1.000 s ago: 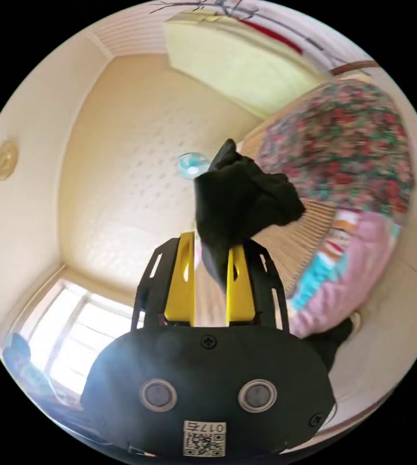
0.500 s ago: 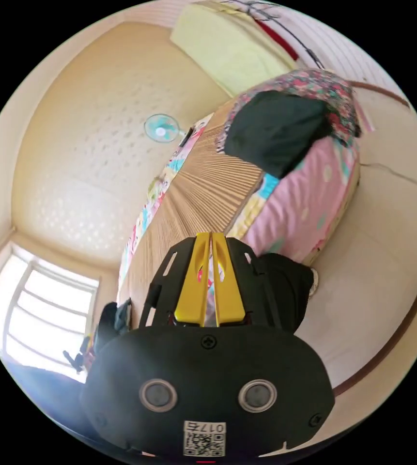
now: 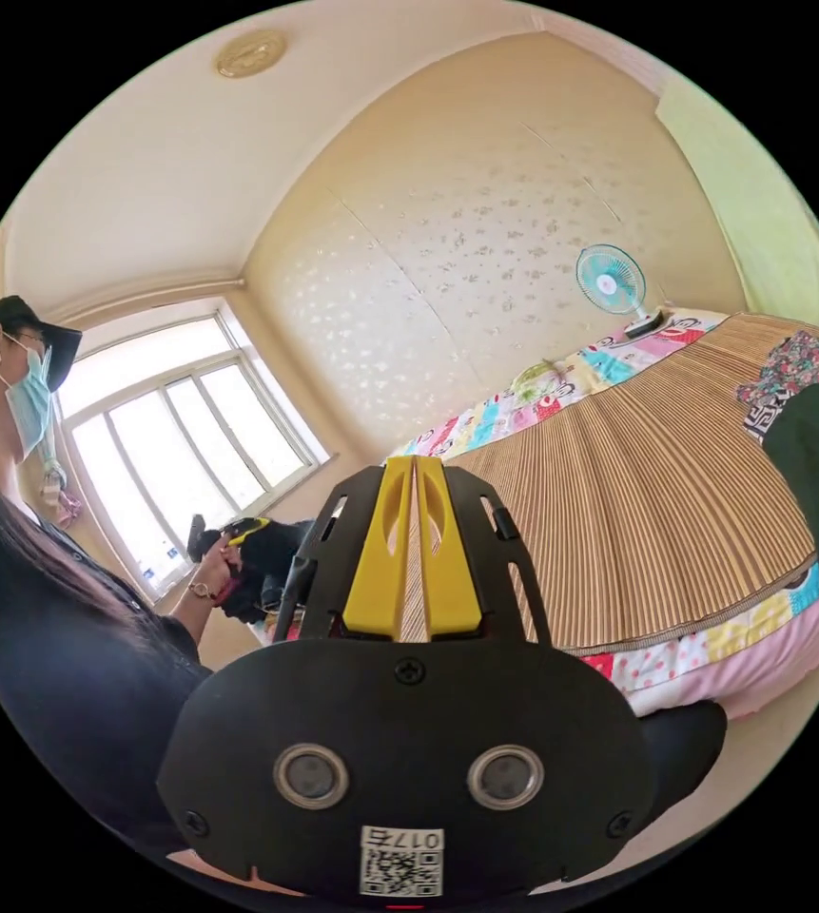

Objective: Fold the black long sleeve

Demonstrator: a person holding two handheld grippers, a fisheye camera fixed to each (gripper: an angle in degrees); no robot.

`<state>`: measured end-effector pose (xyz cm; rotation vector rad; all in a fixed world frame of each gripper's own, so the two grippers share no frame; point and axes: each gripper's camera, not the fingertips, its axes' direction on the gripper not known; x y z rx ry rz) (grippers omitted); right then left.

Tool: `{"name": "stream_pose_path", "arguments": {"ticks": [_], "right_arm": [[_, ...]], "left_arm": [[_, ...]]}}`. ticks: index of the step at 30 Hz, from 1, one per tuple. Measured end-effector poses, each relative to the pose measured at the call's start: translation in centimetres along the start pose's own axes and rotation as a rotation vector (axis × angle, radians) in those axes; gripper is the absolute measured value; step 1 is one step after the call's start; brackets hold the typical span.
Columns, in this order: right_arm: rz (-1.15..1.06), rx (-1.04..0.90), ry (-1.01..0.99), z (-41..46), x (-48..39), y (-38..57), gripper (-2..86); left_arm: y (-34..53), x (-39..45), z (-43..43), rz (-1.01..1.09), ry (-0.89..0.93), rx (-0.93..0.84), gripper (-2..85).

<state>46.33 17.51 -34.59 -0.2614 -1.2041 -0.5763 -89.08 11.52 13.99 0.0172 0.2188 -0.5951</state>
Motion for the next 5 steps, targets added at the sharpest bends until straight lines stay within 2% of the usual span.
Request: {"name": "stream_pose_path", "arguments": {"ticks": [3, 5], "right_arm": [[-0.023, -0.005, 0.108, -0.5, -1.4, 1.8, 0.5], [-0.004, -0.031, 0.144, -0.5, -1.6, 2.8, 0.6]], "left_arm": [[-0.4, 8.1, 5.9, 0.202, 0.129, -0.135, 5.0], [2.4, 14.5, 10.9, 0.359, 0.246, -0.256, 4.9]]}}
